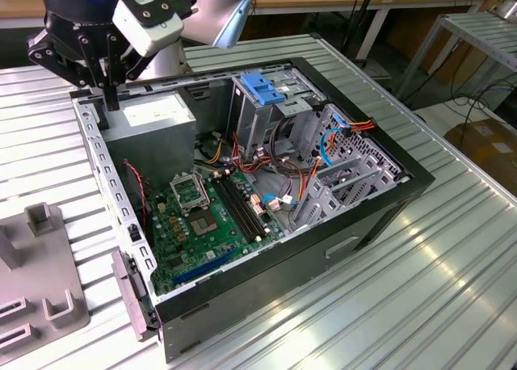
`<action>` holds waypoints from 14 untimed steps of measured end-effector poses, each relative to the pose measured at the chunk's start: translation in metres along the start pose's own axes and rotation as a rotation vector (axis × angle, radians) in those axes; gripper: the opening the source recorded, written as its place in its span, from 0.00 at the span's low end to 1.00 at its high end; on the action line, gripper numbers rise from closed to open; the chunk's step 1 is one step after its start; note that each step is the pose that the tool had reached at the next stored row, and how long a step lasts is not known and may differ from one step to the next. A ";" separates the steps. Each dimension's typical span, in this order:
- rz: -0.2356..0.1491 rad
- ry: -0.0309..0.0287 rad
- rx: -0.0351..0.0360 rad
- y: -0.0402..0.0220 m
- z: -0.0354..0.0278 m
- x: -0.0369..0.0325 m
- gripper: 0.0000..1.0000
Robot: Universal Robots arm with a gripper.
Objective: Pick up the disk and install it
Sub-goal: 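Reach for the disk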
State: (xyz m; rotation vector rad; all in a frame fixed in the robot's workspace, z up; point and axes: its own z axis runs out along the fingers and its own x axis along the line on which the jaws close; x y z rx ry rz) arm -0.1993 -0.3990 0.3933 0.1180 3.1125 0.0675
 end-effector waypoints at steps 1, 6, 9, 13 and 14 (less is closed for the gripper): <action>0.000 -0.0001 -0.0001 0.0002 0.0000 0.0008 0.10; 0.000 0.0000 -0.0001 0.0007 0.0000 0.0039 0.10; 0.000 -0.0001 -0.0001 0.0005 -0.0001 0.0070 0.10; 0.000 -0.0001 -0.0001 0.0002 -0.0002 0.0105 0.10; 0.000 0.0000 0.0000 0.0002 -0.0003 0.0114 0.10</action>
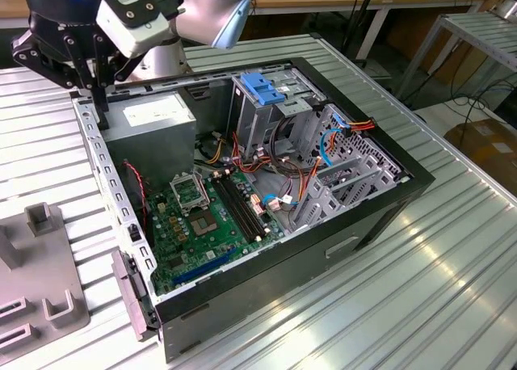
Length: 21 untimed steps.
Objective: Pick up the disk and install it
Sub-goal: 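Reach for the disk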
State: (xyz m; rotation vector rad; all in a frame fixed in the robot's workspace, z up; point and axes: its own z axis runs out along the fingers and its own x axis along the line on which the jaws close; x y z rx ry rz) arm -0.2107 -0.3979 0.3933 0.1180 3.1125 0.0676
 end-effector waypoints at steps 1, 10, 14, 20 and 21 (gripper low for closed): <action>0.000 0.0000 -0.0001 0.0000 0.0000 0.0005 0.10; 0.000 -0.0001 -0.0001 -0.0005 -0.0001 0.0072 0.10; 0.000 0.0000 0.0000 -0.0008 -0.0003 0.0112 0.10; 0.000 -0.0001 -0.0001 -0.0012 -0.0004 0.0158 0.10; 0.000 -0.0001 -0.0001 -0.0013 -0.0004 0.0172 0.10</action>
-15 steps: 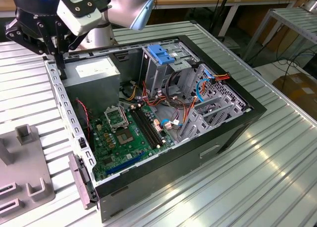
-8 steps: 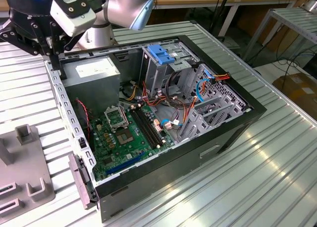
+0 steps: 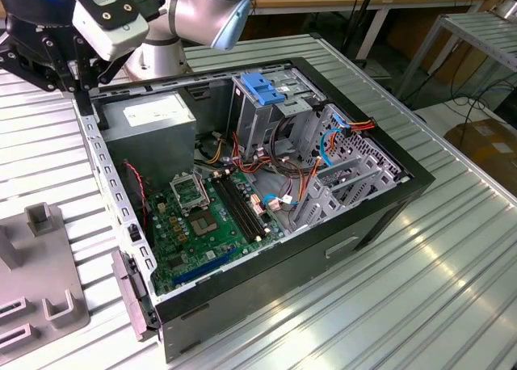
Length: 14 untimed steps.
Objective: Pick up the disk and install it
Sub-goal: 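Reach for the disk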
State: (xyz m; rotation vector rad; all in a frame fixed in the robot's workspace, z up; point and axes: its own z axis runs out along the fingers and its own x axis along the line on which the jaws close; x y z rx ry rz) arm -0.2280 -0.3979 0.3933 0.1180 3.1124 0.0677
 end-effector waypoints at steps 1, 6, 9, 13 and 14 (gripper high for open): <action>0.000 0.0000 0.0000 0.0000 0.0000 0.0005 0.10; 0.000 0.0000 0.0001 -0.0002 -0.0001 0.0033 0.10; 0.000 0.0001 0.0001 -0.0004 -0.0002 0.0052 0.10; 0.000 0.0001 0.0001 -0.0006 -0.0003 0.0078 0.10; 0.000 0.0001 0.0001 -0.0006 -0.0003 0.0086 0.10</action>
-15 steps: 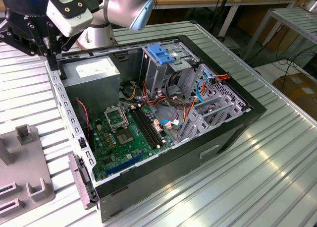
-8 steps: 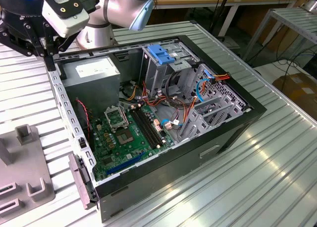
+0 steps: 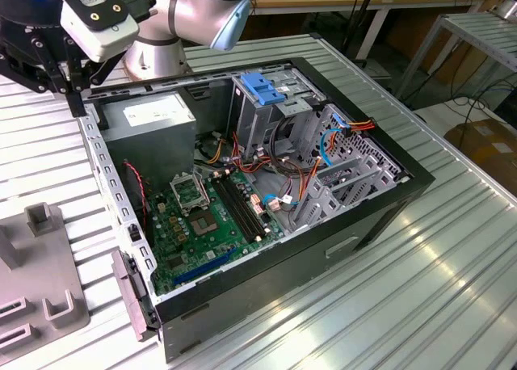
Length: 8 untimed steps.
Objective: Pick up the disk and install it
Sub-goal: 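Reach for the disk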
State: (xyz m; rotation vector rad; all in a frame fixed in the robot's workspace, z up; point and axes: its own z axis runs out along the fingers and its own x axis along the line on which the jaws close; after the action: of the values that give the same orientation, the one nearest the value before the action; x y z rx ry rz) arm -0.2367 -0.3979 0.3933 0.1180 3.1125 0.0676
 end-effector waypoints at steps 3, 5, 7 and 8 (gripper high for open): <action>0.000 -0.0001 0.0000 -0.0001 0.0000 0.0018 0.10; 0.000 -0.0001 0.0000 -0.0003 -0.0001 0.0038 0.10; 0.000 0.0000 0.0000 -0.0004 -0.0002 0.0059 0.10; 0.000 -0.0001 -0.0001 -0.0005 -0.0001 0.0068 0.10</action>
State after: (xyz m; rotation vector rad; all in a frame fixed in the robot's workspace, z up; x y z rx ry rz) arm -0.2435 -0.3979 0.3933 0.1181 3.1124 0.0677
